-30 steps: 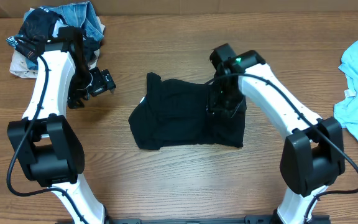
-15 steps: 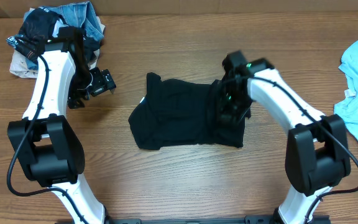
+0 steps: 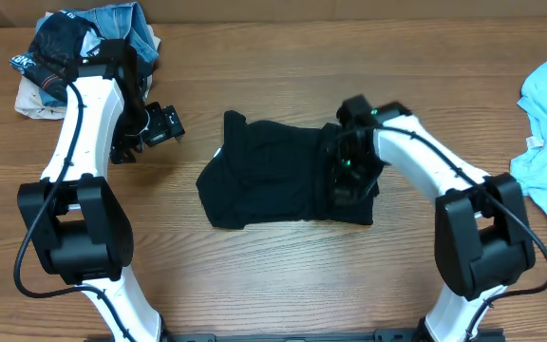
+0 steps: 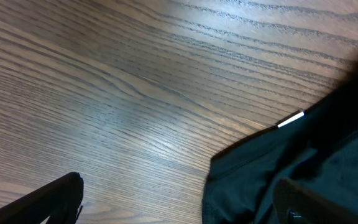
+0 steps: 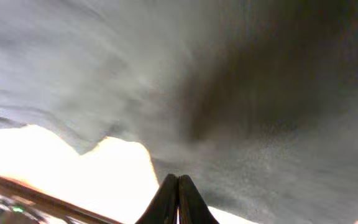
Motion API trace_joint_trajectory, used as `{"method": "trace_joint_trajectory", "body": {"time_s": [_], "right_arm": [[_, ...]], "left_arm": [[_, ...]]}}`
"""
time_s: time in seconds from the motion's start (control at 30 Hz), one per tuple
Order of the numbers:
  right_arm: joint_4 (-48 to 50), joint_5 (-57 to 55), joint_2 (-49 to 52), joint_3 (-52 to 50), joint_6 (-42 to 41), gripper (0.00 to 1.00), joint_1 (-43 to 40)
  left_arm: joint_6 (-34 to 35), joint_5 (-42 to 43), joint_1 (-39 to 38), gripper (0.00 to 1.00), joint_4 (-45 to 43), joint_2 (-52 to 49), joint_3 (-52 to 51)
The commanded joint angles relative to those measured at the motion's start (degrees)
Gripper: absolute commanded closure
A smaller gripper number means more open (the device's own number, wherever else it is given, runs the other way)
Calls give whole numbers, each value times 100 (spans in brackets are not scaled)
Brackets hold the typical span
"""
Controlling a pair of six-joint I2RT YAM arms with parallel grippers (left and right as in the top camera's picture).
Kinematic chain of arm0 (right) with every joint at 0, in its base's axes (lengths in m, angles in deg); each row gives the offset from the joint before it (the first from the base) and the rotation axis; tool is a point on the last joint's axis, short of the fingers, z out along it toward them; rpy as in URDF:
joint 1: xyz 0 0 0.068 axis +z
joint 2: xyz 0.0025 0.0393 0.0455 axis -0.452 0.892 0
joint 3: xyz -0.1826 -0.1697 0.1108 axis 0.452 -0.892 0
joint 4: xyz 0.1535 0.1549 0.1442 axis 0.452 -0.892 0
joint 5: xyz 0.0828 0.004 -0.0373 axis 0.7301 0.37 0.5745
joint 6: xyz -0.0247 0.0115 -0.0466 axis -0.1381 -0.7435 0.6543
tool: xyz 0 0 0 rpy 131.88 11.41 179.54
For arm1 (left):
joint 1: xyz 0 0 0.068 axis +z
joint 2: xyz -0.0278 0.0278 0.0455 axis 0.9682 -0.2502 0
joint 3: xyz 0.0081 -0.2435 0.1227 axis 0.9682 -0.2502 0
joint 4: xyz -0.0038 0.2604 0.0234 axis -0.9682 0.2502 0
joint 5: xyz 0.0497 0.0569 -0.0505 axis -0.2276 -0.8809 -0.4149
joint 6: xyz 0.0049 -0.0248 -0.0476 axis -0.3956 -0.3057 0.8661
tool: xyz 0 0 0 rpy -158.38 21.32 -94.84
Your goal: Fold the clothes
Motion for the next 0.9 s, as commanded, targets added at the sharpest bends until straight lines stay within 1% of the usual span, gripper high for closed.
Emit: {"method": "trace_joint_trajectory", "body": {"time_s": [0.0,0.03,0.1,0.2,0.37,0.47,0.57,0.73,0.87], "right_arm": [[105,101,-343,890,74,96,-245],[234,162,-343,988,92,96,-302],[586,697,-343,1058,363,94,-452],[955,1410,-269,1012,448,92,-678],[1373,1532,140,1003,487,91,-809],[1690,1952,485,1003,518,91,-809],[1998,2192,914,1003,479,84,-809],[2229,2194,1665,1003,461,83,-850],[2422,2306,1847,1003,538,84,-920]], "left_arm": [[-24,39,-39,0,0,-15,26],[-24,39,-39,0,0,-15,26],[-24,39,-42,0,0,-15,26],[-24,39,-44,0,0,-15,26],[-26,37,-48,0,0,-15,26],[-26,39,-48,0,2,-15,26],[-26,39,-48,0,7,-15,26],[-55,39,-48,0,57,-15,26],[-55,37,-48,0,55,-15,26]]}}
